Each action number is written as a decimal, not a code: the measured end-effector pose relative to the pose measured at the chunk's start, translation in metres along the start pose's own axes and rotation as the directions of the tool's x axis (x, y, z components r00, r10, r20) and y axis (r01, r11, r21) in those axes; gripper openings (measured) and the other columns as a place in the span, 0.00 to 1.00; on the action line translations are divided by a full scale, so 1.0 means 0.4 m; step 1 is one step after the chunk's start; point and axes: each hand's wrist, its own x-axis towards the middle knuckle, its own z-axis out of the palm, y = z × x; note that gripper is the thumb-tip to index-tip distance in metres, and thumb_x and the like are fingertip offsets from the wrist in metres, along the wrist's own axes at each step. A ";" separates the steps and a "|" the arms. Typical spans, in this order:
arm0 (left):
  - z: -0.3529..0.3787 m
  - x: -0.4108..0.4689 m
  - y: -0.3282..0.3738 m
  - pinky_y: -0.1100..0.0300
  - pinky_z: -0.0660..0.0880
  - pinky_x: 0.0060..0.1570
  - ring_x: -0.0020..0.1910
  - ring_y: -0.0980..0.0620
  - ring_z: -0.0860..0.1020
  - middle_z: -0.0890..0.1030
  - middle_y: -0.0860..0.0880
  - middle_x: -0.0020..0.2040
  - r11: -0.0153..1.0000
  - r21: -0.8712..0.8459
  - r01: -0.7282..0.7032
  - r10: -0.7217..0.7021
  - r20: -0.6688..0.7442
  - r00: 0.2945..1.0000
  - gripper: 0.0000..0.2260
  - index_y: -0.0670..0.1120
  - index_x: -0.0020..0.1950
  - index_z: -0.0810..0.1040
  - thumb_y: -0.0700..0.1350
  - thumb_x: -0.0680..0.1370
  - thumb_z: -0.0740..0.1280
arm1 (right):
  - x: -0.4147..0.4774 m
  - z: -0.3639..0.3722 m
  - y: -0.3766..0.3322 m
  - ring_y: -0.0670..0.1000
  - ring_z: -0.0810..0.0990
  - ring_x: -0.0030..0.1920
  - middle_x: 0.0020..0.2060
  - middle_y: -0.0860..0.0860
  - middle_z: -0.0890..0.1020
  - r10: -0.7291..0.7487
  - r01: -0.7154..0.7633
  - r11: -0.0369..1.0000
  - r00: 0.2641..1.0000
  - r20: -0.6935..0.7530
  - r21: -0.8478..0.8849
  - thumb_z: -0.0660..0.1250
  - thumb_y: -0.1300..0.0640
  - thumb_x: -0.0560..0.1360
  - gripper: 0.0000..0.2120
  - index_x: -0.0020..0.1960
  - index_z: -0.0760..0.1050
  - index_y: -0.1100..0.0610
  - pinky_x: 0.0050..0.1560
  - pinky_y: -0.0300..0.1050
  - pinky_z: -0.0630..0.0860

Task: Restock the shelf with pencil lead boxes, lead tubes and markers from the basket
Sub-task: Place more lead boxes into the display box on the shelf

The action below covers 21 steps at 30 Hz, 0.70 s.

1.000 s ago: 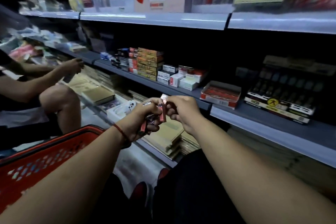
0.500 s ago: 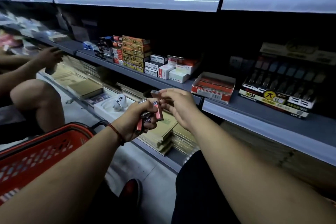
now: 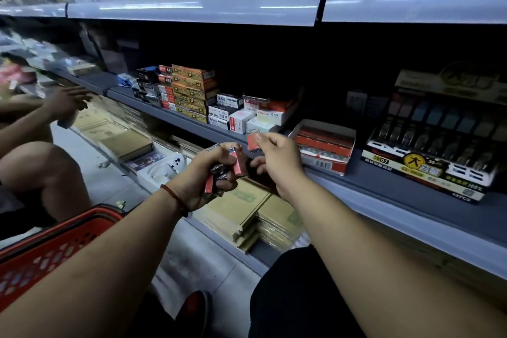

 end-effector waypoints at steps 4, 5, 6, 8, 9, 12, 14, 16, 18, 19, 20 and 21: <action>0.002 0.059 0.040 0.69 0.59 0.23 0.26 0.57 0.66 0.71 0.45 0.34 0.996 -0.090 0.003 -0.002 0.012 1.000 0.12 0.40 0.46 0.72 0.41 0.66 0.69 | 0.029 -0.041 -0.037 0.64 0.85 0.40 0.34 0.53 0.83 -0.080 0.081 0.995 0.996 0.027 -0.058 0.63 0.56 0.83 0.07 0.53 0.80 0.54 0.49 0.61 0.81; 0.008 0.073 0.046 0.69 0.60 0.22 0.27 0.57 0.66 0.71 0.45 0.34 0.993 -0.117 0.012 -0.009 0.024 1.000 0.13 0.39 0.47 0.73 0.41 0.65 0.70 | 0.034 -0.054 -0.047 0.62 0.85 0.39 0.34 0.53 0.83 -0.099 0.101 0.991 0.995 0.029 -0.084 0.63 0.57 0.83 0.08 0.56 0.80 0.56 0.49 0.61 0.82; 0.016 0.088 0.050 0.70 0.61 0.22 0.27 0.57 0.66 0.71 0.45 0.35 0.991 -0.133 0.021 -0.016 0.037 0.999 0.15 0.39 0.47 0.74 0.41 0.64 0.71 | 0.040 -0.068 -0.058 0.60 0.84 0.37 0.35 0.54 0.83 -0.112 0.114 0.987 0.993 0.024 -0.115 0.63 0.58 0.83 0.10 0.60 0.79 0.57 0.49 0.58 0.82; 0.026 0.114 0.050 0.70 0.62 0.21 0.28 0.57 0.66 0.71 0.45 0.36 0.987 -0.160 0.023 -0.016 0.043 0.999 0.15 0.39 0.47 0.73 0.40 0.64 0.72 | 0.050 -0.094 -0.076 0.53 0.81 0.35 0.37 0.56 0.82 -0.115 0.114 0.981 0.993 0.001 -0.159 0.63 0.62 0.82 0.13 0.66 0.76 0.60 0.41 0.48 0.81; 0.030 0.127 0.047 0.70 0.63 0.21 0.28 0.57 0.67 0.71 0.45 0.38 0.984 -0.176 0.025 -0.017 0.045 0.999 0.15 0.40 0.47 0.73 0.40 0.64 0.72 | 0.057 -0.109 -0.083 0.51 0.79 0.34 0.39 0.57 0.82 -0.113 0.108 0.979 0.993 -0.024 -0.173 0.63 0.64 0.82 0.13 0.65 0.75 0.60 0.37 0.44 0.78; 0.031 0.164 0.028 0.70 0.63 0.22 0.30 0.57 0.68 0.71 0.46 0.39 0.979 -0.202 0.032 -0.025 0.037 0.999 0.10 0.43 0.45 0.71 0.40 0.68 0.68 | 0.075 -0.154 -0.096 0.46 0.78 0.31 0.43 0.58 0.82 -0.103 0.076 0.977 0.987 -0.126 -0.199 0.65 0.65 0.80 0.08 0.59 0.75 0.60 0.31 0.37 0.74; 0.031 0.185 0.012 0.70 0.63 0.22 0.30 0.58 0.69 0.72 0.47 0.39 0.980 -0.195 0.031 -0.029 0.013 0.999 0.06 0.43 0.45 0.70 0.40 0.71 0.65 | 0.083 -0.184 -0.102 0.46 0.78 0.32 0.42 0.56 0.82 -0.106 0.068 0.975 0.979 -0.176 -0.210 0.65 0.65 0.80 0.08 0.57 0.77 0.58 0.32 0.38 0.75; 0.028 0.203 -0.009 0.70 0.64 0.22 0.29 0.58 0.69 0.72 0.47 0.38 0.975 -0.222 0.025 -0.022 0.014 1.000 0.04 0.43 0.45 0.69 0.40 0.73 0.63 | 0.085 -0.208 -0.107 0.47 0.78 0.33 0.40 0.54 0.81 -0.099 0.045 0.968 0.972 -0.213 -0.245 0.65 0.65 0.80 0.09 0.57 0.79 0.58 0.32 0.40 0.77; 0.027 0.217 -0.026 0.70 0.63 0.22 0.29 0.58 0.67 0.72 0.47 0.36 0.967 -0.253 0.022 -0.015 0.028 0.999 0.03 0.43 0.44 0.70 0.41 0.73 0.62 | 0.083 -0.228 -0.106 0.50 0.80 0.35 0.40 0.57 0.82 -0.060 -0.004 0.967 0.968 -0.243 -0.256 0.63 0.67 0.80 0.10 0.57 0.80 0.58 0.37 0.45 0.81; 0.025 0.224 -0.034 0.70 0.63 0.22 0.28 0.58 0.66 0.71 0.47 0.36 0.966 -0.259 0.020 -0.011 0.038 0.999 0.02 0.43 0.43 0.70 0.41 0.73 0.62 | 0.081 -0.234 -0.102 0.51 0.80 0.35 0.40 0.58 0.82 -0.040 -0.031 0.963 0.966 -0.255 -0.268 0.62 0.68 0.81 0.11 0.57 0.80 0.58 0.38 0.46 0.81; 0.022 0.229 -0.040 0.70 0.63 0.22 0.28 0.58 0.66 0.71 0.47 0.35 0.965 -0.263 0.013 0.000 0.048 0.999 0.02 0.43 0.43 0.71 0.41 0.73 0.62 | 0.080 -0.238 -0.096 0.51 0.80 0.34 0.42 0.59 0.83 -0.031 -0.050 0.953 0.965 -0.261 -0.300 0.61 0.69 0.80 0.13 0.58 0.80 0.58 0.36 0.45 0.81; 0.020 0.235 -0.046 0.70 0.62 0.22 0.28 0.57 0.66 0.71 0.48 0.35 0.963 -0.268 0.008 0.009 0.059 0.998 0.02 0.43 0.42 0.72 0.41 0.74 0.62 | 0.079 -0.242 -0.087 0.50 0.79 0.34 0.44 0.60 0.83 -0.033 -0.065 0.936 0.962 -0.270 -0.345 0.61 0.69 0.80 0.14 0.60 0.79 0.57 0.34 0.43 0.80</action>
